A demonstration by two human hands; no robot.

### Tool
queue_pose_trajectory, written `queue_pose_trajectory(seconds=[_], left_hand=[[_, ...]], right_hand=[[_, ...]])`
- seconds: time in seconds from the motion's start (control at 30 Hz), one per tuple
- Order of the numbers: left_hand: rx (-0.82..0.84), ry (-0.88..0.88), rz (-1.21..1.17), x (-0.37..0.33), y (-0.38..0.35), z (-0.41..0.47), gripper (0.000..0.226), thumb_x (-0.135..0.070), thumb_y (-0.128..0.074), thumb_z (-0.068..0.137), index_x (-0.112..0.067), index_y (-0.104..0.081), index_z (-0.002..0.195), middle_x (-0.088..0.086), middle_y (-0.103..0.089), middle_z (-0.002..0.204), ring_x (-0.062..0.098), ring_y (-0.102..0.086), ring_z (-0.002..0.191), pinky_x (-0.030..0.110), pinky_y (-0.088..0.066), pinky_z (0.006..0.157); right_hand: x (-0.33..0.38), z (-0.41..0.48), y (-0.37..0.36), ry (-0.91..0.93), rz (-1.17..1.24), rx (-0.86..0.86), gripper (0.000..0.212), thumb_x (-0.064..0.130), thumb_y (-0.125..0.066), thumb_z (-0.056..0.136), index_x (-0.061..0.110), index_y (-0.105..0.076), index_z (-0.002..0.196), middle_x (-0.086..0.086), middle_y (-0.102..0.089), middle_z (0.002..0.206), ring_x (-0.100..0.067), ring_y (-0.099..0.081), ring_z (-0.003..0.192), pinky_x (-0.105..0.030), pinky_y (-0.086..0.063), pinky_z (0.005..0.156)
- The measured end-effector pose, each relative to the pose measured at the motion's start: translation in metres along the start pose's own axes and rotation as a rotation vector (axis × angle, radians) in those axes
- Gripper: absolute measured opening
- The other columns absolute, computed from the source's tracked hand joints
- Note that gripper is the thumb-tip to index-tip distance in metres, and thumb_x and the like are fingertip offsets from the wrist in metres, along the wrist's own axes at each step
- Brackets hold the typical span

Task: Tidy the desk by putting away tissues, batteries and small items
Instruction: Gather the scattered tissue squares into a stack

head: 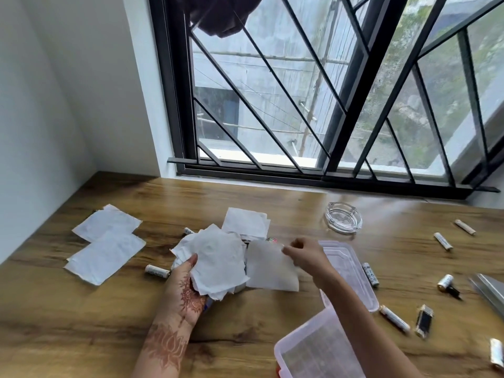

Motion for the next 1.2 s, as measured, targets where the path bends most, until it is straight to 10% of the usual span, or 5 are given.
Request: queue_pose_trajectory(seconds=[0.17,0.47,0.7,0.83,1.2], left_hand=[[0.018,0.024,0.019,0.005,-0.007,0.001,0.047,-0.018,-0.038,0.096,-0.013,-0.076,0.070,0.010,-0.074,0.072,0.022,-0.071,0.060,0.038,-0.057,0.047],[0.028,0.056,0.020,0.012,-0.002,0.004,0.031,-0.020,-0.040,0.094,-0.007,-0.069,0.095,0.011,-0.074,0.079,0.022,-0.071,0.066,0.035,-0.058,0.055],[0.071,0.095,0.009,0.007,-0.006,-0.001,0.056,-0.047,-0.043,0.089,0.000,-0.074,0.088,0.015,-0.072,0.086,0.023,-0.071,0.073,0.033,-0.059,0.061],[-0.011,0.162,0.014,0.010,-0.002,-0.002,0.033,-0.032,-0.071,0.074,-0.002,-0.073,0.087,0.015,-0.073,0.087,0.023,-0.071,0.071,0.034,-0.059,0.059],[-0.273,0.085,0.059,-0.001,-0.006,-0.010,0.020,-0.017,-0.044,0.095,-0.005,-0.054,0.082,0.014,-0.067,0.054,0.021,-0.062,0.036,0.029,-0.043,0.025]], right_hand=[[0.042,-0.018,0.014,0.149,0.332,-0.150,0.016,0.011,-0.064,0.082,0.014,-0.056,0.068,0.001,-0.054,0.065,-0.012,-0.048,0.063,-0.026,-0.040,0.061],[0.084,-0.077,-0.057,0.708,-0.071,0.044,0.013,0.011,-0.060,0.086,0.018,-0.050,0.080,-0.003,-0.064,0.117,-0.009,-0.059,0.107,-0.003,-0.042,0.079],[0.068,-0.089,-0.094,0.870,-0.327,0.208,0.015,0.020,-0.049,0.091,0.007,-0.046,0.099,-0.009,-0.058,0.103,-0.025,-0.054,0.083,-0.036,-0.047,0.069],[0.069,-0.082,-0.091,0.836,-0.238,0.212,0.021,0.026,-0.047,0.092,0.009,-0.051,0.104,-0.005,-0.061,0.104,-0.020,-0.057,0.090,-0.035,-0.047,0.075],[0.028,0.069,-0.044,0.254,-0.350,-0.223,0.032,0.028,-0.059,0.088,-0.001,-0.061,0.102,-0.017,-0.063,0.106,-0.028,-0.055,0.100,-0.032,-0.042,0.082]])
Point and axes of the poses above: each hand's wrist, its own z-axis towards the middle knuckle, its own y-axis out of the back of the hand, x = y × z, the point moved 4 cm from there along z, towards the middle knuckle
